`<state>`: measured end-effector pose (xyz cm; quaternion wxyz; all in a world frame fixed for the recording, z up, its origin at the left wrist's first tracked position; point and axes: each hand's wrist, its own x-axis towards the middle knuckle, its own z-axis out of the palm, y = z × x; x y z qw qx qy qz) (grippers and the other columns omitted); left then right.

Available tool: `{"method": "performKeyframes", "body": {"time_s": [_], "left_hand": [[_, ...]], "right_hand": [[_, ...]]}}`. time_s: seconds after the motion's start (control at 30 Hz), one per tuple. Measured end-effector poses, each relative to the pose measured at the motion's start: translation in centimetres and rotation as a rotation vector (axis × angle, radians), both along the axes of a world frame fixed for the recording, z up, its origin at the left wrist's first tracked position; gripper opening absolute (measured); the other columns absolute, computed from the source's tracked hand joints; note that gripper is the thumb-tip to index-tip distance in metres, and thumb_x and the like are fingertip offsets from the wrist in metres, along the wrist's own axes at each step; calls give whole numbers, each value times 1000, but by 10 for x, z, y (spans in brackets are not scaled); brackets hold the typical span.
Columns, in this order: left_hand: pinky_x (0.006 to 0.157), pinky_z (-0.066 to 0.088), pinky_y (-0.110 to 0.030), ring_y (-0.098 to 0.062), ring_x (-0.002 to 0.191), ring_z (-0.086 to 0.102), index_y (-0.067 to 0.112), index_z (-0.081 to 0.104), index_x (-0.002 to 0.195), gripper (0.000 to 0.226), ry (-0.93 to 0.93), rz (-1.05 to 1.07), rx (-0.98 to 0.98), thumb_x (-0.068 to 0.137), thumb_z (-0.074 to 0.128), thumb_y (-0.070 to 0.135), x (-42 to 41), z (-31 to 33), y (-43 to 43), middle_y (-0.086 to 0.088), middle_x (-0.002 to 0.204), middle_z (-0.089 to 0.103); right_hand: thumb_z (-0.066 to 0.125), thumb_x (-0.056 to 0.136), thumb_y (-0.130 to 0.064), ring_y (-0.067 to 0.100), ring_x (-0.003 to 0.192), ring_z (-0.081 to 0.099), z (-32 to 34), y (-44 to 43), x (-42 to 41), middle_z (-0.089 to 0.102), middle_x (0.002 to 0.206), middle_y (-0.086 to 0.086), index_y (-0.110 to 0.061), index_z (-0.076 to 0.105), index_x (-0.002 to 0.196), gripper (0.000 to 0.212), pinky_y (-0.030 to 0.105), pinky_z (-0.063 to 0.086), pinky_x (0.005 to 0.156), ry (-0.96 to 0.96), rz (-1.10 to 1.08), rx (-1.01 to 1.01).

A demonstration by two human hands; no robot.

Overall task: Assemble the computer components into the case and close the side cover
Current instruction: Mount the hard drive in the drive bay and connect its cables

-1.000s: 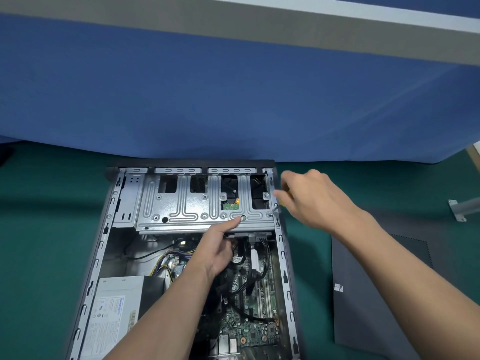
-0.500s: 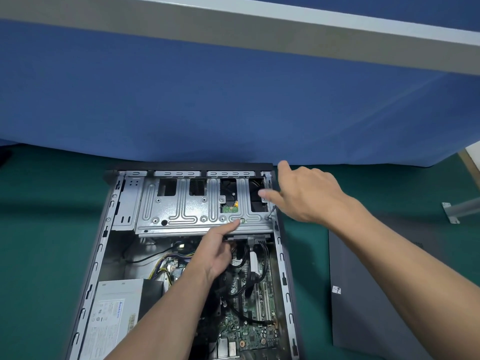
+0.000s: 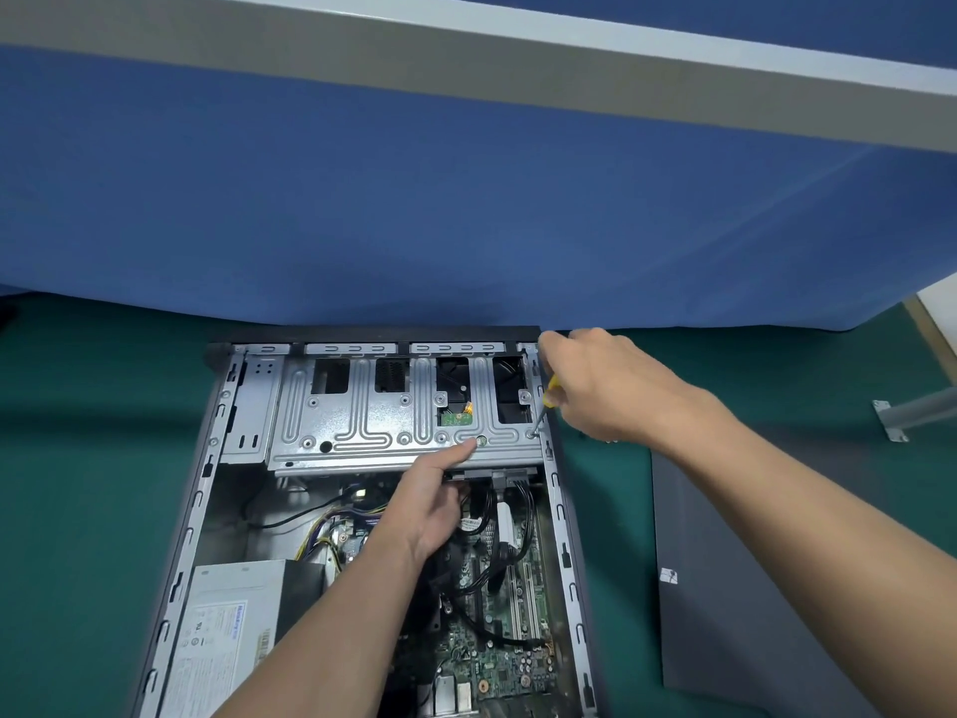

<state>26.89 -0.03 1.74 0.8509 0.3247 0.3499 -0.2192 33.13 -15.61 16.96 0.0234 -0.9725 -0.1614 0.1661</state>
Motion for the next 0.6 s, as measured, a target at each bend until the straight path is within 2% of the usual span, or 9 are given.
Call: {"method": "performKeyframes", "body": {"time_s": [0.1, 0.17, 0.2, 0.27, 0.33, 0.43, 0.47, 0.53, 0.6], "left_hand": [[121, 0, -40, -25, 149, -2, 2, 47, 127, 64, -10, 5, 1, 70, 76, 12, 0, -1, -1, -11, 159, 18], [121, -1, -41, -25, 149, -3, 2, 45, 129, 64, -8, 9, 5, 73, 75, 11, 0, -3, 0, -12, 160, 16], [121, -1, -41, -25, 149, -3, 2, 46, 128, 63, -9, 9, 3, 74, 75, 11, 0, -4, 0, -12, 160, 17], [121, -1, -41, -25, 149, -2, 2, 49, 123, 58, -8, 5, -1, 73, 75, 12, 0, -5, 0, -11, 159, 18], [121, -2, -42, -25, 149, -3, 2, 50, 122, 57, -6, -10, -3, 72, 75, 13, 0, -5, 0, -10, 159, 17], [120, -2, -42, -26, 149, -4, 2, 48, 123, 58, -4, -16, -1, 73, 75, 13, 0, -5, 0, -11, 160, 16], [120, -2, -42, -26, 149, -4, 2, 49, 125, 60, -4, -20, 1, 72, 75, 13, 0, -5, 0, -11, 160, 16], [121, -2, -41, -25, 149, -3, 3, 52, 122, 57, -2, -18, -3, 72, 75, 13, 0, -4, 1, -12, 159, 18], [121, -1, -41, -25, 149, -2, 3, 53, 119, 53, 1, -15, -9, 71, 75, 12, 0, -4, 1, -12, 159, 19]], "right_hand": [[43, 99, -39, 34, 72, 42, -3, 6, -6, 43, 69, 5, -14, 31, 68, 41, 35, 30, 62, -140, -45, -56], [38, 99, -47, 34, 74, 45, -5, 6, -6, 50, 75, 7, -14, 32, 77, 39, 36, 29, 62, -154, -67, -95], [39, 97, -48, 33, 74, 44, -3, 5, -5, 48, 75, 5, -15, 31, 84, 36, 36, 29, 63, -106, -73, -96], [46, 95, -37, 31, 74, 42, 1, 2, -3, 45, 82, 3, -16, 29, 87, 28, 37, 30, 64, -8, -41, -59], [48, 95, -27, 31, 74, 41, 3, 3, -3, 46, 83, 6, -17, 29, 78, 27, 36, 31, 64, -18, -27, -37], [41, 100, -40, 32, 75, 40, 1, 8, -8, 47, 76, 7, -17, 26, 67, 42, 35, 30, 65, -106, -99, -56], [38, 100, -44, 33, 77, 43, -1, 9, -8, 51, 80, 9, -16, 29, 70, 42, 35, 30, 65, -120, -114, -81], [39, 98, -48, 31, 79, 46, -1, 7, -6, 50, 83, 6, -16, 31, 84, 36, 36, 30, 65, -77, -100, -122], [45, 96, -36, 31, 76, 44, 2, 5, -4, 48, 85, 4, -16, 26, 88, 28, 37, 30, 63, 1, -63, -103]]}}
